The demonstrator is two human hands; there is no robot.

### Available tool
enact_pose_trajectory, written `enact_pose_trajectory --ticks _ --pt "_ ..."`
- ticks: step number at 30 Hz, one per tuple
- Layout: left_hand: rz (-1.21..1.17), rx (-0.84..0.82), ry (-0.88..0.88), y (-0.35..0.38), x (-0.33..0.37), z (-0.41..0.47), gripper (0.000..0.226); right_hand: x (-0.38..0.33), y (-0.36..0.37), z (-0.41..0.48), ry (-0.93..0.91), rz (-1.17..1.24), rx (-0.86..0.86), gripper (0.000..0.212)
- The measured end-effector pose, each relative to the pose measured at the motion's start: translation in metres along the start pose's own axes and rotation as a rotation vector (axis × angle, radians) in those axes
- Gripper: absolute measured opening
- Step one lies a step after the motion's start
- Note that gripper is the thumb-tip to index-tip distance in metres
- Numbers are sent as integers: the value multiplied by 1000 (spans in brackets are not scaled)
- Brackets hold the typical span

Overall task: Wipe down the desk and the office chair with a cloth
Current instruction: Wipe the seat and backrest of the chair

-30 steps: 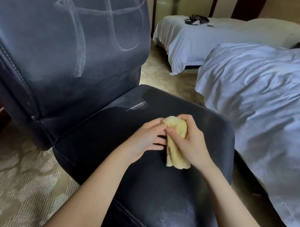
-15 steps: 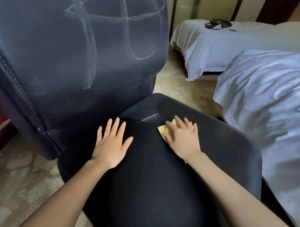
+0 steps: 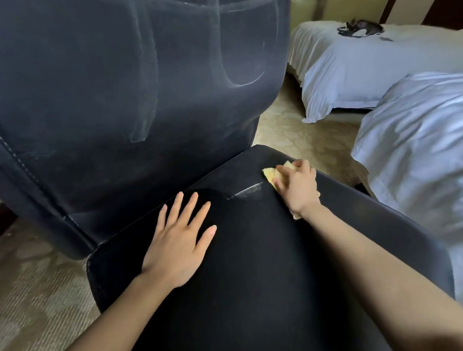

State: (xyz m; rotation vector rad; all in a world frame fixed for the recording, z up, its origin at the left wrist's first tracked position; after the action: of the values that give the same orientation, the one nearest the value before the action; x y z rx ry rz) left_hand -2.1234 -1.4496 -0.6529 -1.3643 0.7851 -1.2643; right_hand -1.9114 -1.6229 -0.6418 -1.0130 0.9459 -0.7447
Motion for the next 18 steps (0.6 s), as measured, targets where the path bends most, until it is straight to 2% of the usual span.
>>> enact_pose_trajectory --ticks 3,5,11,16,18 --pt "-34 59 -44 1 -1 -3 72 -19 13 25 170 8 24 35" --pt "-37 94 -80 2 -2 -2 74 -37 22 32 139 -2 27 32" --pt "34 108 -115 6 -4 4 81 -56 25 -2 -227 -96 5 31" --pt "76 73 -116 8 -4 6 78 -48 3 -59 -552 131 -95 17" --pt "85 66 -117 8 -5 6 75 -44 -6 -82 -644 196 -160 18"
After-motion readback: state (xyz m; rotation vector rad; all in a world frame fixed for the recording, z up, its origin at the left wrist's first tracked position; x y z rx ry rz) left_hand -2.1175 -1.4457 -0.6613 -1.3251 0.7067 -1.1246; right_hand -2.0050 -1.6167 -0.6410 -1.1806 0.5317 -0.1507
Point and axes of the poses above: each hand's wrist, its own z-axis towards the middle knuckle, its own y-axis out of the palm, x = y × z, the point moved 2 cm from there along z, towards the middle knuckle, and after that the axes turned 4 degrees about -z, right-handed, at the moved point
